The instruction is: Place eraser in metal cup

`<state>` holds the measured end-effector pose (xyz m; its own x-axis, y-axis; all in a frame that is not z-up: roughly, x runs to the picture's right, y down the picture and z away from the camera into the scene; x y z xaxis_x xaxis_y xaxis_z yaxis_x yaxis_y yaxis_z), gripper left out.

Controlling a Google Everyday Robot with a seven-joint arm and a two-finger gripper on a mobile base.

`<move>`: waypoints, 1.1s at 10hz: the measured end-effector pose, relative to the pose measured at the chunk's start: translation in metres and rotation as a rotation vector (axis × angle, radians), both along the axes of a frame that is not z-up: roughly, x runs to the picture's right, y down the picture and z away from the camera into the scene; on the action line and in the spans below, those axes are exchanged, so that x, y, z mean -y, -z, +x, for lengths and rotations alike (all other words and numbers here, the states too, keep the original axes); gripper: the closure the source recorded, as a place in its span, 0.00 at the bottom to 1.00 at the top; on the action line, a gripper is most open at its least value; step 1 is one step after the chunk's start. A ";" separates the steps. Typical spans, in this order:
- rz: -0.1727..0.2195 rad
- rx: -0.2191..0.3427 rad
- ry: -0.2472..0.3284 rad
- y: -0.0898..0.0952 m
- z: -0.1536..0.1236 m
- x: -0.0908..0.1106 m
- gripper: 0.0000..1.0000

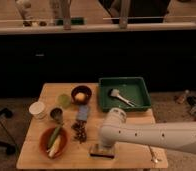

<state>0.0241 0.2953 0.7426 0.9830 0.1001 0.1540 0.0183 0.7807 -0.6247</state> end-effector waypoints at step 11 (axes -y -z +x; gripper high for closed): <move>-0.040 -0.099 -0.222 -0.022 0.021 -0.012 0.49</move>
